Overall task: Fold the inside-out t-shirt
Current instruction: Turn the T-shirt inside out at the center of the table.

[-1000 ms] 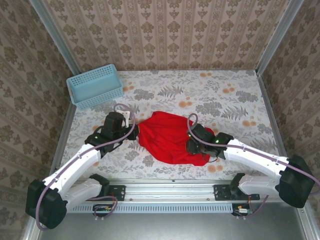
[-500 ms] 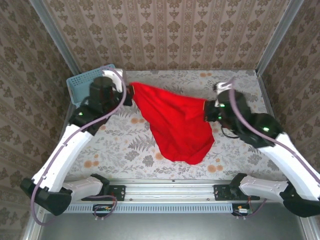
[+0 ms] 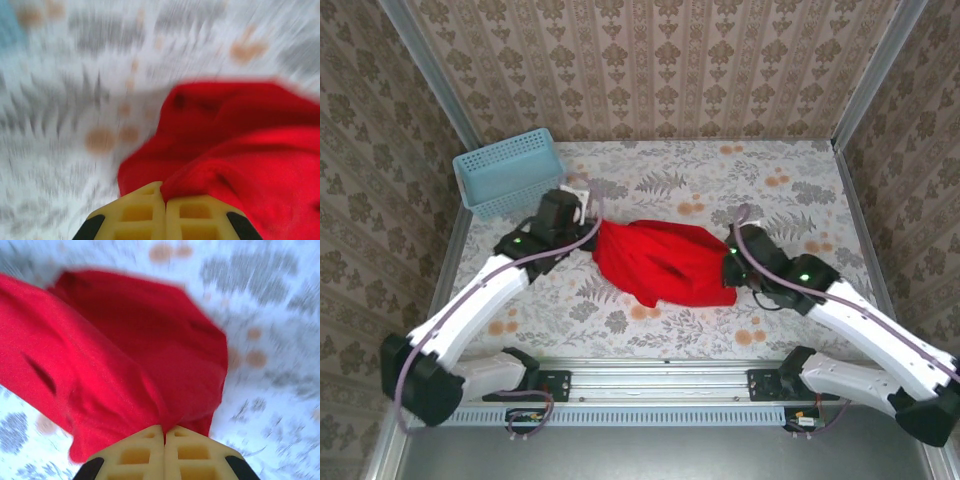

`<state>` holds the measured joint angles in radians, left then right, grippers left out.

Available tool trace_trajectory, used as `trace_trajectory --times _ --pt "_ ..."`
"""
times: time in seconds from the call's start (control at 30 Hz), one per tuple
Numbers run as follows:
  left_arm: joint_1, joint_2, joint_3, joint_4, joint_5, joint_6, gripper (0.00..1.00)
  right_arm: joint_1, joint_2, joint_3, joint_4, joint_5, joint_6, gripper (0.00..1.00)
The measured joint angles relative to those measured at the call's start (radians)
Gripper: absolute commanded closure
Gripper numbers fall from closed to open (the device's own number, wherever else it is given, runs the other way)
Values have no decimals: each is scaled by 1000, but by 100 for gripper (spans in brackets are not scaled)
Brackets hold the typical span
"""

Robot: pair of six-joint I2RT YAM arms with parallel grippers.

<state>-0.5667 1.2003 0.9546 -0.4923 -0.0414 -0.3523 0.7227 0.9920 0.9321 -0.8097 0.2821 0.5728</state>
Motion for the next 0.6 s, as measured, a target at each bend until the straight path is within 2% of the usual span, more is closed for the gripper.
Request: trace_trajectory --times 0.03,0.1,0.2,0.27,0.33,0.43,0.53,0.6 --pt "6 25 -21 -18 2 -12 89 2 18 -22 16 -20 12 100" --pt "21 56 -48 -57 6 -39 72 13 61 -36 56 -55 42 100" --pt "26 39 -58 -84 2 -81 55 58 141 -18 136 -86 81 100" --pt "16 -1 -70 -86 -5 -120 52 88 205 15 174 -97 100 100" --pt "-10 -63 -105 -76 -10 -163 50 106 257 47 200 -100 119 95" --pt "-111 -166 -196 -27 -19 -229 44 116 311 83 231 -108 147 87" --pt "-226 -227 -284 40 -26 -286 43 116 338 109 239 -117 165 66" --pt "-274 -233 -321 85 -29 -314 42 116 344 130 233 -126 159 57"
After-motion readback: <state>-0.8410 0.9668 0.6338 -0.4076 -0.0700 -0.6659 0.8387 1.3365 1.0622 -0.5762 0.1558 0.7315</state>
